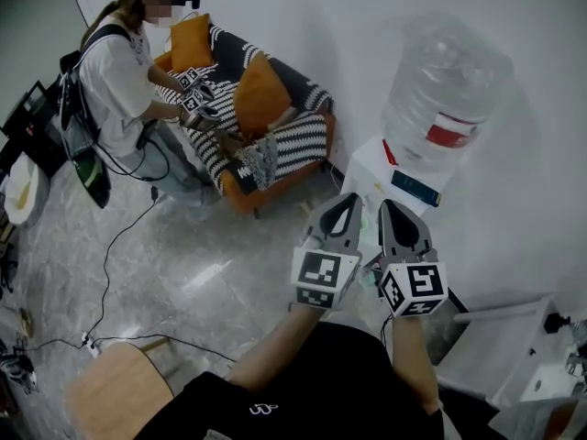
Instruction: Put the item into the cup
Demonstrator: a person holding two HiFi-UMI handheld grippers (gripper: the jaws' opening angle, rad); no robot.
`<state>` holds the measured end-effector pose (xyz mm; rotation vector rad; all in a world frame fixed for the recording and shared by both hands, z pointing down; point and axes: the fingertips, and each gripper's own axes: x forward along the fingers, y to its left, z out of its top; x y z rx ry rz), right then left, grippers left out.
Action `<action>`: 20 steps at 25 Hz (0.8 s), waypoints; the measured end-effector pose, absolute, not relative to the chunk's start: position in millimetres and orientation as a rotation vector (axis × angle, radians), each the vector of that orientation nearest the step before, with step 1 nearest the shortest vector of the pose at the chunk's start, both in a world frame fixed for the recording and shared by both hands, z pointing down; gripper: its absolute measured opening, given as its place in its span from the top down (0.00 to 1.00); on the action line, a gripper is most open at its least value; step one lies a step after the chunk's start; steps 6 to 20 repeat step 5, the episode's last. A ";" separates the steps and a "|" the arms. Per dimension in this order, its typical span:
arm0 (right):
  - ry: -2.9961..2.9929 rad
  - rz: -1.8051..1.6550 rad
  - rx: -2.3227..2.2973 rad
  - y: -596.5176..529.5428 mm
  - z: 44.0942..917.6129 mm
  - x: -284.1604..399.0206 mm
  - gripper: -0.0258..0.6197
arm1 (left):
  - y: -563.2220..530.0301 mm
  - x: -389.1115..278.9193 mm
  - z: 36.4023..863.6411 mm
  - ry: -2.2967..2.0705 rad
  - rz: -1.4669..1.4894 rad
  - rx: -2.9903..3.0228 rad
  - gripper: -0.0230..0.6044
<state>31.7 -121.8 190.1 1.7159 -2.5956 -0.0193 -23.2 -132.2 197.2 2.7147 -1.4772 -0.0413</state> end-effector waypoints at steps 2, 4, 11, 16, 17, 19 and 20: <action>-2.599 -0.021 1.711 -122.8 191.3 31.6 0.95 | -133.3 -22.4 198.8 -1.477 -0.039 2.714 0.94; -2.601 -0.020 1.703 -123.8 194.0 31.4 0.95 | -134.9 -21.8 201.4 -1.475 -0.035 2.713 0.94; -2.603 -0.019 1.699 -124.3 195.5 31.2 0.94 | -135.7 -21.6 202.7 -1.475 -0.032 2.712 0.94; -2.603 -0.019 1.699 -124.3 195.5 31.2 0.94 | -135.7 -21.6 202.7 -1.475 -0.032 2.712 0.94; -2.603 -0.019 1.699 -124.3 195.5 31.2 0.94 | -135.7 -21.6 202.7 -1.475 -0.032 2.712 0.94; -2.603 -0.019 1.699 -124.3 195.5 31.2 0.94 | -135.7 -21.6 202.7 -1.475 -0.032 2.712 0.94; -2.603 -0.019 1.699 -124.3 195.5 31.2 0.94 | -135.7 -21.6 202.7 -1.475 -0.032 2.712 0.94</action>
